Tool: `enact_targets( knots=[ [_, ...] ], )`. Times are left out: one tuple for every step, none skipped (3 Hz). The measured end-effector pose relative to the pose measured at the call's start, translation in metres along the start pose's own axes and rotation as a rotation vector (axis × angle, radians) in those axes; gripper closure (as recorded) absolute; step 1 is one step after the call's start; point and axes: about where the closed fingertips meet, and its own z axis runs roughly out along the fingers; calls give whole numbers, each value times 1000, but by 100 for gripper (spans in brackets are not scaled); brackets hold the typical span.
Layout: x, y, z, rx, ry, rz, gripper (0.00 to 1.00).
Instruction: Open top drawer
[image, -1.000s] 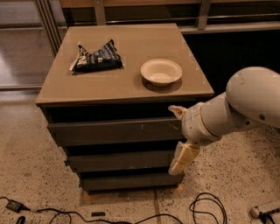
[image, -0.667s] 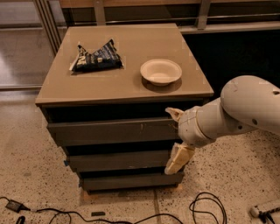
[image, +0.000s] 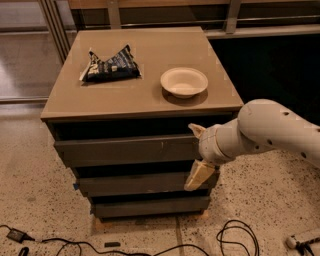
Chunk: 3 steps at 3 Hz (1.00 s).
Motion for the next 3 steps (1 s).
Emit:
enact_targets(
  knots=[
    [-1,-8,10,11,-2,-13,0],
    [3,-23,24,34,-22,-12,0],
    [10,-40,39,69,-36,-16,0]
  ],
)
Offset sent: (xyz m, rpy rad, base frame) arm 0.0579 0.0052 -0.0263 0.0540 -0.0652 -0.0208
